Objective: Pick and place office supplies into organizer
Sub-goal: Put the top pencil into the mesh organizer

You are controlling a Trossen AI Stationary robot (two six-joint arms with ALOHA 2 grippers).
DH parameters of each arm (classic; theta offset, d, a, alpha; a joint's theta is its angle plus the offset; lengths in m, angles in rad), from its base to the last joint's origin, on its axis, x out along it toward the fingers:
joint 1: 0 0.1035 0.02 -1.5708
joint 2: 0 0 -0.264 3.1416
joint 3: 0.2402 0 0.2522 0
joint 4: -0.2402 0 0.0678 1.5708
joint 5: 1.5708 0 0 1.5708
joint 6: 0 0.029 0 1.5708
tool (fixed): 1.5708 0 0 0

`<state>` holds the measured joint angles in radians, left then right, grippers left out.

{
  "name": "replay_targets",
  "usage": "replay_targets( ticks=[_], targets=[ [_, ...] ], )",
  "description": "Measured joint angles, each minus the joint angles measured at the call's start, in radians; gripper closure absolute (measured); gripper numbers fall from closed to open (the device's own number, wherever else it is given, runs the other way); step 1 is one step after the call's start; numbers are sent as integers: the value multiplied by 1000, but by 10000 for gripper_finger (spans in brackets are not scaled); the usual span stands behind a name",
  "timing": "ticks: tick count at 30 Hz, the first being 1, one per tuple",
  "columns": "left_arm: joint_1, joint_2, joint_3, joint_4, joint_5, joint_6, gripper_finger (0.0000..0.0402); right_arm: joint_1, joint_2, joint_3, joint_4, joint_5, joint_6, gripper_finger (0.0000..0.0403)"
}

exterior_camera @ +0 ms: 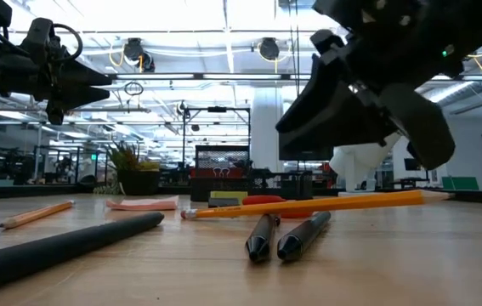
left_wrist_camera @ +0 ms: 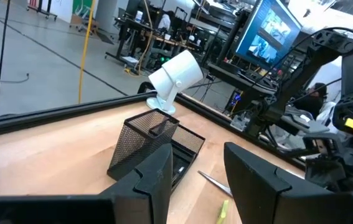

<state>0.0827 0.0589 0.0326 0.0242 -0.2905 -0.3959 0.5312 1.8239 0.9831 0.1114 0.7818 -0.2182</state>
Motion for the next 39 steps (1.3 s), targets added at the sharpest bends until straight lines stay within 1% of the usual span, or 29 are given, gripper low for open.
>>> replay_targets(
  ticks=[2,8,9,13,16,20,22,25,28,30,32,35,39],
  targets=[
    [0,0,0,0,0,0,254,-7,3,0,8,-27,5,253],
    [0,0,0,-1,-1,-1,254,-36,39,5,41,-63,40,233],
    [0,0,0,-3,-1,-1,254,-39,46,12,38,-78,40,228],
    [0,0,0,-6,-3,1,254,-39,81,66,-17,-81,53,205],
    [0,0,0,-7,-4,2,254,-39,72,86,-16,-80,107,192],
    [0,0,0,-16,-4,1,254,-38,17,88,-50,-87,217,188],
    [0,0,0,-23,-4,0,254,-38,-20,87,-119,-127,275,190],
    [0,0,0,-26,-7,-1,254,-39,-97,87,-198,-219,401,195],
    [0,0,0,-26,-8,-2,254,-39,-150,88,-213,-366,531,198],
    [0,0,0,-26,-8,-2,254,-38,-150,88,-215,-469,600,199],
    [0,0,0,-25,-8,-3,254,-30,-129,88,-230,-518,681,199],
    [0,0,0,-26,-8,-10,254,-10,-100,87,-264,-553,789,199],
    [0,0,0,-26,-8,-9,254,10,-97,86,-266,-575,857,199]
  ],
)
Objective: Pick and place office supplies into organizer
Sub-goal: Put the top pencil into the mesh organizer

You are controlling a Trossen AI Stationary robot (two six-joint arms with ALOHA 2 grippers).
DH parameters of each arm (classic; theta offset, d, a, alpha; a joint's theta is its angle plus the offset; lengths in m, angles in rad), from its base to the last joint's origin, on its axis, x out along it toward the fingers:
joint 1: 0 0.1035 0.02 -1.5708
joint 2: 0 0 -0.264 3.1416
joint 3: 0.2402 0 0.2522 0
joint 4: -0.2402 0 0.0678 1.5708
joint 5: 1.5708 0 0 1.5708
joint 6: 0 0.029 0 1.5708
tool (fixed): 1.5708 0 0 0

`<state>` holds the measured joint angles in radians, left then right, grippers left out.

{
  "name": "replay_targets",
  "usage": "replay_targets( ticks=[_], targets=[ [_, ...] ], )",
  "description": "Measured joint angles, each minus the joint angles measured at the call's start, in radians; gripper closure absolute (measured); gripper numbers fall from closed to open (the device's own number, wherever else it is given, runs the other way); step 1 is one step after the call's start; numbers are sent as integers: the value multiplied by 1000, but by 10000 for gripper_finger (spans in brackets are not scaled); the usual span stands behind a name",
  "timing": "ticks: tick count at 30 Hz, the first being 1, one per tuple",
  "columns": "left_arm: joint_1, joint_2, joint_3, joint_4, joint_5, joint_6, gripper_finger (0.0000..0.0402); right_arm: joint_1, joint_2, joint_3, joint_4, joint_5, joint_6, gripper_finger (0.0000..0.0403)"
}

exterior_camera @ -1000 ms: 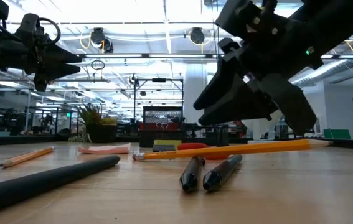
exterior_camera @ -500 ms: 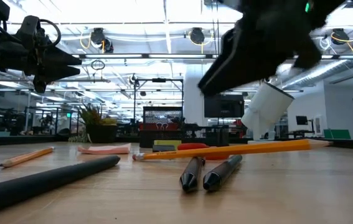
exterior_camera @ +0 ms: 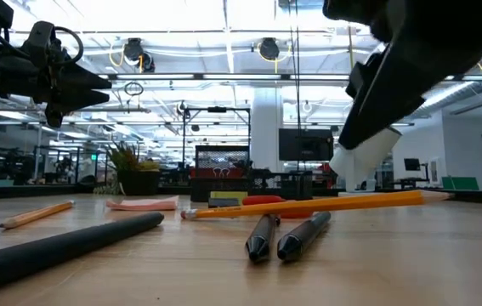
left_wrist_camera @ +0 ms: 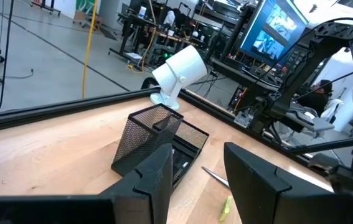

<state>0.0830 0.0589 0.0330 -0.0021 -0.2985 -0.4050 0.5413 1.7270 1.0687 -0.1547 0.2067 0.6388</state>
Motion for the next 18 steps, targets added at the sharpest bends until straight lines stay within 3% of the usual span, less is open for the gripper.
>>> replay_targets(
  ticks=[9,18],
  targets=[
    [0,0,0,1,0,-2,254,-35,20,-6,-20,-186,102,200],
    [0,0,0,0,0,-9,254,-90,17,-23,105,-299,145,200]
  ],
)
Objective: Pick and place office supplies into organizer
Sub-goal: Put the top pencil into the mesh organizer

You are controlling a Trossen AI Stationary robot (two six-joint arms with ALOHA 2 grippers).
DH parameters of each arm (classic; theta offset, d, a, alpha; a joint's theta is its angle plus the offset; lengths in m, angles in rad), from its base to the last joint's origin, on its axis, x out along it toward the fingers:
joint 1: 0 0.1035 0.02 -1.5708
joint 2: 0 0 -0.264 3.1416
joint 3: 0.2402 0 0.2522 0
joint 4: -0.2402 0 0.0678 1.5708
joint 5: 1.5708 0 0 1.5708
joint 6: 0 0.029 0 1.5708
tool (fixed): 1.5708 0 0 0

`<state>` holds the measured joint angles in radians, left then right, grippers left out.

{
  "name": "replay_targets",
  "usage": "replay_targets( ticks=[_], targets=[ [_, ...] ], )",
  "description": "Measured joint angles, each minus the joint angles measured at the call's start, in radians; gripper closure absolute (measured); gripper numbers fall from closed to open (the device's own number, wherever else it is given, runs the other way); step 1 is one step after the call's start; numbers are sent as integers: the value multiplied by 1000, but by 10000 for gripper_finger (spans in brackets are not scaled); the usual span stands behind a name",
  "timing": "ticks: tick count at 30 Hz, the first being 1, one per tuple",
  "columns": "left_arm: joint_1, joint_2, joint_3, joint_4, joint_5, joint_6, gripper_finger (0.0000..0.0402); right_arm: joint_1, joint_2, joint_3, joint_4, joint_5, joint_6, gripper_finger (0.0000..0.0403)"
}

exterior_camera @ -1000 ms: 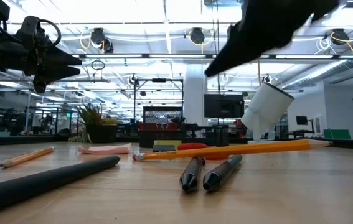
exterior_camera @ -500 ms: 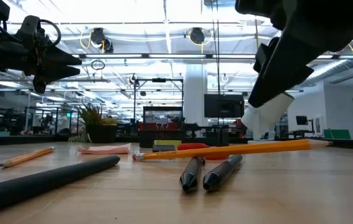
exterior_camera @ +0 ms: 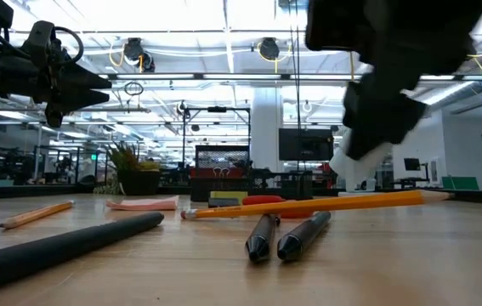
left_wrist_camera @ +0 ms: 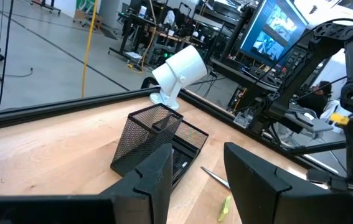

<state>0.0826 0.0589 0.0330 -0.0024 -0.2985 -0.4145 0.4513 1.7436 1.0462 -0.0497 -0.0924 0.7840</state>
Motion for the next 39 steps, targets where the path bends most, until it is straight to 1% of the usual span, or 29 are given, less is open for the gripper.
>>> replay_targets(
  ticks=[4,7,11,17,26,33,39],
  targets=[
    [0,0,0,0,0,2,254,1,15,0,48,-9,17,200],
    [0,0,0,-1,0,5,254,10,41,0,46,-12,20,200],
    [0,0,0,-1,0,5,254,8,58,0,29,-7,39,200],
    [0,0,0,-1,0,1,254,27,62,0,20,38,39,200],
    [0,0,0,-2,6,20,254,28,55,0,-18,40,16,200],
    [0,0,0,0,8,19,254,16,54,1,-98,43,44,200],
    [0,0,0,3,9,18,254,5,50,1,-199,40,122,200]
  ],
)
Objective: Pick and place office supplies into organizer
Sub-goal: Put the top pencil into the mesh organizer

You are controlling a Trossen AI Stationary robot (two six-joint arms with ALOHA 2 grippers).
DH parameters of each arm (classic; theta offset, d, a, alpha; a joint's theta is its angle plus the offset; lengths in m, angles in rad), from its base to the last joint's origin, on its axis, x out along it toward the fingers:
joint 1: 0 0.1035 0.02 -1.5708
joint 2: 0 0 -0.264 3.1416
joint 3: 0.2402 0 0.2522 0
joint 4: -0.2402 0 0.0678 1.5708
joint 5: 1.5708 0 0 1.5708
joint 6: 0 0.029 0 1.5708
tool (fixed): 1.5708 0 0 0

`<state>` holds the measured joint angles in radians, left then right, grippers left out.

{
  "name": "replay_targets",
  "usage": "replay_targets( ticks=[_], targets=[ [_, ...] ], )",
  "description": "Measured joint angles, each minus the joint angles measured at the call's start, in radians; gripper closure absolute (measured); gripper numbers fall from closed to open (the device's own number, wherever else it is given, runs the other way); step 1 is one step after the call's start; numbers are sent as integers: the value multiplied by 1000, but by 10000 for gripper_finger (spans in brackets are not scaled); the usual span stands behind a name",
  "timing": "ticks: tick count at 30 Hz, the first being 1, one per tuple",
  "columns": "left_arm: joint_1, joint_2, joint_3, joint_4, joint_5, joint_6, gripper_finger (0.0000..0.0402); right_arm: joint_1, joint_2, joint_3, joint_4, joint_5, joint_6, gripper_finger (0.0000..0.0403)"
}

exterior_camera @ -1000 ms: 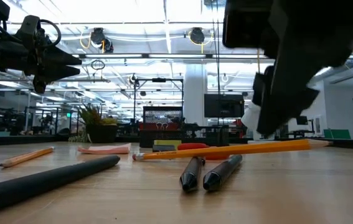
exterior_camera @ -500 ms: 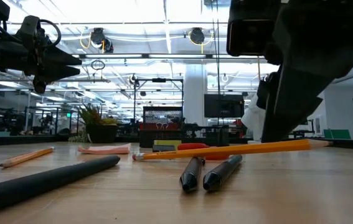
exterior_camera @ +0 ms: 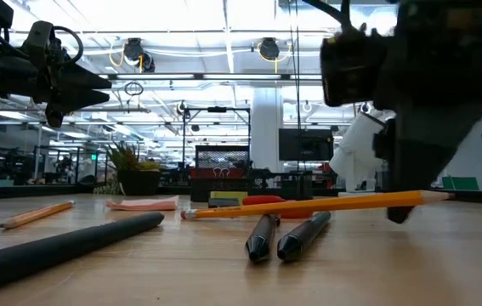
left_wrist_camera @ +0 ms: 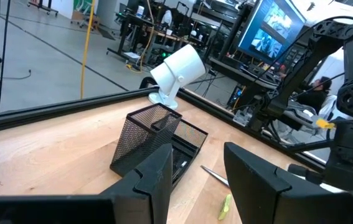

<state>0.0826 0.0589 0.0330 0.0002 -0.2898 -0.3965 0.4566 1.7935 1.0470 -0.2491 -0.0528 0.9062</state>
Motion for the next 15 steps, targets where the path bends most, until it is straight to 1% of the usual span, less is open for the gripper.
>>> replay_targets(
  ticks=[6,7,11,15],
  targets=[
    [0,0,0,1,0,-1,254,2,0,20,-64,29,-1,200],
    [0,0,0,1,0,-1,254,-1,0,38,-96,38,-3,200],
    [0,0,0,1,0,-1,254,4,7,146,-291,159,-30,200],
    [0,0,0,2,0,-1,254,14,9,251,-378,193,-11,200]
  ],
)
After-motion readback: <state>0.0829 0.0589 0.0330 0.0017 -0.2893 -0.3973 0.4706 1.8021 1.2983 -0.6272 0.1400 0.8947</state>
